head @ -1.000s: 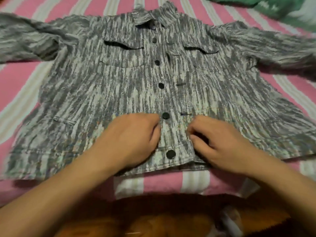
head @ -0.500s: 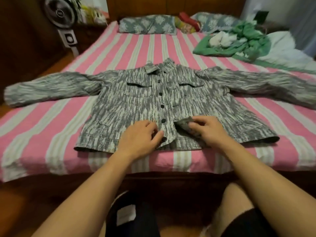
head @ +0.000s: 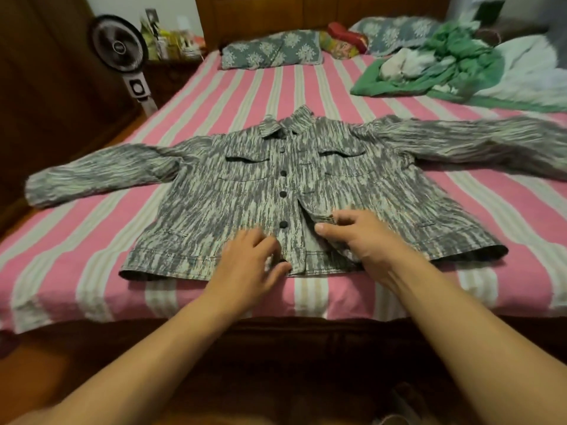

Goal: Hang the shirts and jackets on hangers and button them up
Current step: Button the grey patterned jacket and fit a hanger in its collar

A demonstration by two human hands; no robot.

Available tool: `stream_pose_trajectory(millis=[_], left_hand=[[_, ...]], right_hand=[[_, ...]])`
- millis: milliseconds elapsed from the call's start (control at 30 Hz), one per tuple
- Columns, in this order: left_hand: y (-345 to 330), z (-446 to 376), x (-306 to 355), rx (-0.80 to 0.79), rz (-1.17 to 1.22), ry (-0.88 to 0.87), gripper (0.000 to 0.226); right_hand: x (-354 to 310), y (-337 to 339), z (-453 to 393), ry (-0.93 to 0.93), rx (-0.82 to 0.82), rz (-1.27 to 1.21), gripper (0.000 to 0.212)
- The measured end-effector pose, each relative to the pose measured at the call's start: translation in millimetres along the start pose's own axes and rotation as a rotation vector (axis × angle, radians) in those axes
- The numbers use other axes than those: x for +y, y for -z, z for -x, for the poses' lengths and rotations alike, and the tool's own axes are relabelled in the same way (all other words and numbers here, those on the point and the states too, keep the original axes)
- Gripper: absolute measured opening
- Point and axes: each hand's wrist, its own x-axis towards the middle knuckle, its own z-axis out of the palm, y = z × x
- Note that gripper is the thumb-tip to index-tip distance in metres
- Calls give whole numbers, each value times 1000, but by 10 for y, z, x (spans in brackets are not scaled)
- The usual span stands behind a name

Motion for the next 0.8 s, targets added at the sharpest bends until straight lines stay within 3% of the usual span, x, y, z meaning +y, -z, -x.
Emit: stream_pose_trajectory(millis=[100, 167, 233, 333, 400, 500, 567, 667, 800], left_hand=[[-38, 61, 168, 35, -91, 40, 24], [-15, 57, 203, 32, 15, 118, 22], [35, 43, 255, -17, 72, 205, 21], [107, 36, 321, -150, 96, 291, 27], [165, 73, 282, -315, 155, 404, 37], [216, 107, 145, -391, 148, 483, 57], [220, 130, 205, -365, 493, 601, 56], [156, 204, 499, -103, 1361, 989, 25], [53, 330, 737, 71, 1686, 1148, 18]], right_hand=[[-105, -59, 94, 156, 182, -70, 16], [-230, -59, 158, 349, 315, 7, 18], [-304, -50, 202, 445, 348, 171, 23], [-237, -80, 202, 353, 277, 400, 21], [-171, -112, 173, 289, 281, 376, 20], [-116, -127, 138, 252, 303, 306, 23], [-87, -128, 139, 245, 288, 298, 21], [-38, -144, 147, 229, 259, 303, 18], [-30, -153, 129, 228, 261, 288, 19]])
